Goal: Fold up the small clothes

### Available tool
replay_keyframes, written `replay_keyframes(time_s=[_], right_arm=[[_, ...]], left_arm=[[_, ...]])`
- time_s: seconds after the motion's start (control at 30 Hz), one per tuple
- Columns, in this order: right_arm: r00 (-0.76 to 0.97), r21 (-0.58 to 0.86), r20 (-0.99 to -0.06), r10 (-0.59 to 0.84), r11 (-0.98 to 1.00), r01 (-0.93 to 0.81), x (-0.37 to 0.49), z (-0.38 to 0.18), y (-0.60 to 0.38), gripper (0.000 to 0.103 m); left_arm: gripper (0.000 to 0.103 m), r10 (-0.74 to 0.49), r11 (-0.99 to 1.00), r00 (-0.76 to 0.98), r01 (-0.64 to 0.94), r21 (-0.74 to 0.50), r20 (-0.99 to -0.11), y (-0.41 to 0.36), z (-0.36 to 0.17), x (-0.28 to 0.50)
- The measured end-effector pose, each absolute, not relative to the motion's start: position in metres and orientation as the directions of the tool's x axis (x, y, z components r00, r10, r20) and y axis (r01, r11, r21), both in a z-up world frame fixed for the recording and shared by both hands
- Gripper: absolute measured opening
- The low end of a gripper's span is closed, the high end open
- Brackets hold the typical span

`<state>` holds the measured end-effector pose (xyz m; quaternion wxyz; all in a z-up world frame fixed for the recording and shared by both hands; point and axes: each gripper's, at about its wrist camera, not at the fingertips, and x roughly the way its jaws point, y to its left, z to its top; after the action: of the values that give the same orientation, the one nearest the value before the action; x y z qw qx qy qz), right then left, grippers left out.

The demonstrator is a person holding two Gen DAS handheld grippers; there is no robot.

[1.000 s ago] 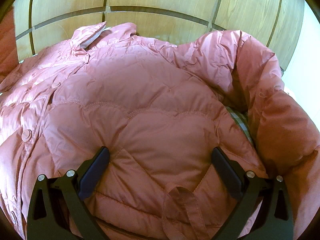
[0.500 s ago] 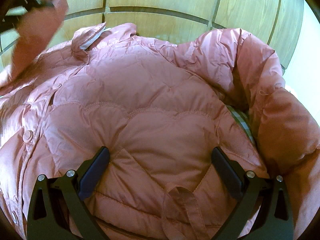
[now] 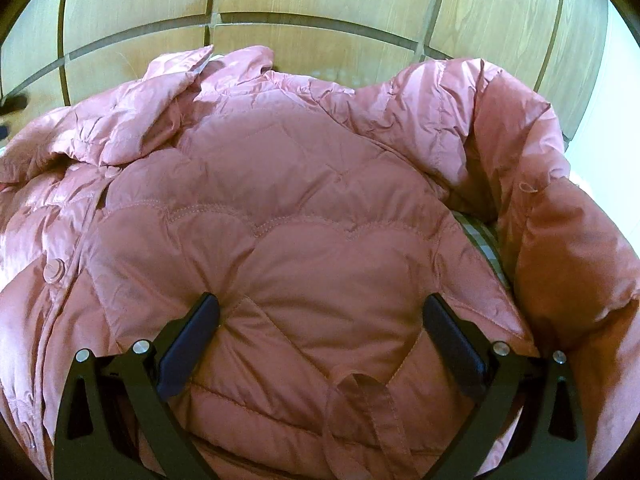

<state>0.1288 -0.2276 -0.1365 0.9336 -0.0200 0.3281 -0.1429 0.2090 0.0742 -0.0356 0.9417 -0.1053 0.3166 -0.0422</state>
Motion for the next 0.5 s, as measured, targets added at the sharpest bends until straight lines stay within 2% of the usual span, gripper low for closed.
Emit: replay_keyframes(time_s=[0.1, 0.2, 0.3, 0.4, 0.47, 0.5], right_arm=[[0.729, -0.138, -0.624, -0.28, 0.958, 0.25, 0.133, -0.136, -0.228, 0.101], [0.702, -0.099, -0.677, -0.222, 0.972, 0.212, 0.138, -0.126, -0.235, 0.101], [0.794, 0.011, -0.593, -0.134, 0.985, 0.174, 0.129, -0.097, -0.235, 0.101], [0.844, 0.011, -0.531, -0.073, 0.996, 0.093, 0.14, -0.067, -0.214, 0.101], [0.841, 0.045, -0.541, 0.007, 0.999, 0.021, 0.162, -0.059, -0.199, 0.094], [0.83, 0.072, -0.556, 0.04, 0.997, 0.0, 0.175, -0.058, -0.195, 0.084]], left_arm=[[0.069, -0.019, 0.983, 0.771, -0.103, -0.154, -0.636, 0.101, -0.06, 0.213], [0.069, -0.02, 0.986, 0.743, -0.097, -0.138, -0.669, 0.114, -0.083, 0.213], [0.069, -0.041, 0.98, 0.747, -0.098, -0.171, -0.663, 0.122, -0.088, 0.209], [0.069, -0.065, 0.974, 0.743, -0.097, -0.203, -0.667, 0.129, -0.092, 0.208], [0.069, -0.09, 0.966, 0.734, -0.101, -0.239, -0.673, 0.132, -0.097, 0.211], [0.069, -0.102, 0.961, 0.73, -0.104, -0.257, -0.675, 0.136, -0.098, 0.211]])
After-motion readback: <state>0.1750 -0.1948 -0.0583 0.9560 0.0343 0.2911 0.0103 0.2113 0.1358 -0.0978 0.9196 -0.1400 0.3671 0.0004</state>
